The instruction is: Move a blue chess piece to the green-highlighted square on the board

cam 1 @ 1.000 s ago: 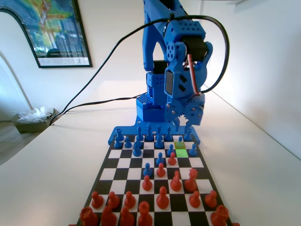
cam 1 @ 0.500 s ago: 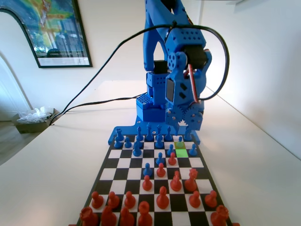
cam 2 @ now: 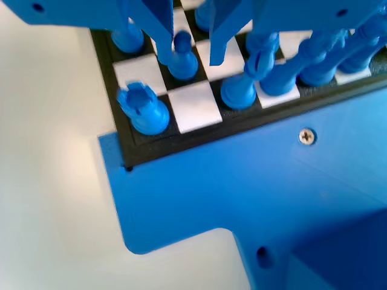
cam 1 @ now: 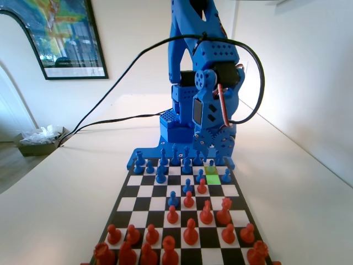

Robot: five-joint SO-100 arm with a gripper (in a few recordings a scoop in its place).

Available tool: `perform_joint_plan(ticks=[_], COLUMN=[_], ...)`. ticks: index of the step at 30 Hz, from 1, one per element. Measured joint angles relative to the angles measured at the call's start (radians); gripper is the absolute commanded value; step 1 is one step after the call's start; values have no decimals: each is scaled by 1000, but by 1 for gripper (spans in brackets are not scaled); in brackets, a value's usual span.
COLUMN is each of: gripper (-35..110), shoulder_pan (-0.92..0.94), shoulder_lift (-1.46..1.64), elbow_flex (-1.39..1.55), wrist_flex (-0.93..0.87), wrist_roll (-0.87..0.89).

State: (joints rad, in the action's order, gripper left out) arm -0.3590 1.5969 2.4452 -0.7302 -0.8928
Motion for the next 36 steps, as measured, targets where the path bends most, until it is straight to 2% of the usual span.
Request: perform_joint_plan(ticks=[18,36], gripper=[9,1], shoulder_pan=[0,8], shoulder_lift=[0,0], elbow_flex=[-31,-31], wrist_flex=[0,11], wrist_roll=[-6,-41])
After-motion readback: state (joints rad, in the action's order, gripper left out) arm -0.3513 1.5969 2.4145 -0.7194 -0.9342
